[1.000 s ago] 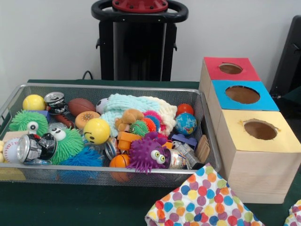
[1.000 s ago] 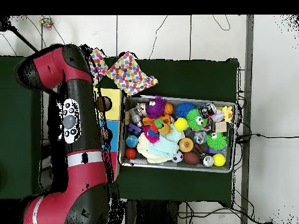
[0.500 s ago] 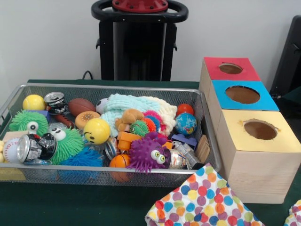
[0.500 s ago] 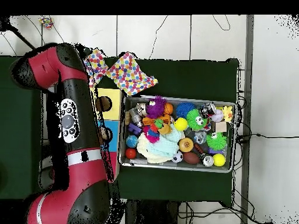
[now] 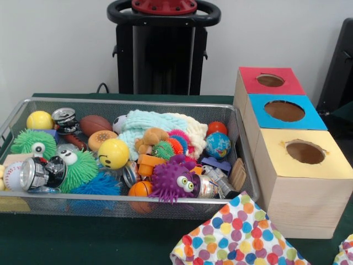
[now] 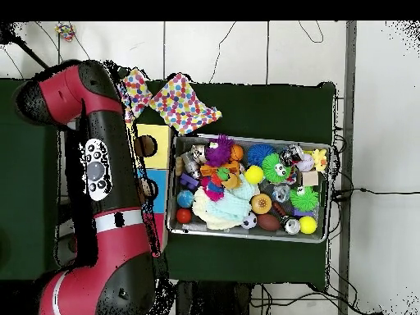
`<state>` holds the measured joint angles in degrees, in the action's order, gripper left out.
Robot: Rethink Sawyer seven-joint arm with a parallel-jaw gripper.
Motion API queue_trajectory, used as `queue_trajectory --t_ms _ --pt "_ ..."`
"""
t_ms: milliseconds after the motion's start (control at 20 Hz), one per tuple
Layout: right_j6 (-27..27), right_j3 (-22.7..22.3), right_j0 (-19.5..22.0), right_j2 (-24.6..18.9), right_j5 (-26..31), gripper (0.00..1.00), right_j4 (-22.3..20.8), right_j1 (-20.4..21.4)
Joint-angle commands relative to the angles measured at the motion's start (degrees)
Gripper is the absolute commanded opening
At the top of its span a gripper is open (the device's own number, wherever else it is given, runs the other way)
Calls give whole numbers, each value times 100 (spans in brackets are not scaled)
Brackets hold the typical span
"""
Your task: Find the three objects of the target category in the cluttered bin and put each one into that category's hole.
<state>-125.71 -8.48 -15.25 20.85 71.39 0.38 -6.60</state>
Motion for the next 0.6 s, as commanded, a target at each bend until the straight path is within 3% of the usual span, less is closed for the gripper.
queue_trajectory --t_ms 50,600 --pt "-20 -421 230 -284 285 100 157 -103" --pt "-9 -694 189 -355 101 100 121 36"
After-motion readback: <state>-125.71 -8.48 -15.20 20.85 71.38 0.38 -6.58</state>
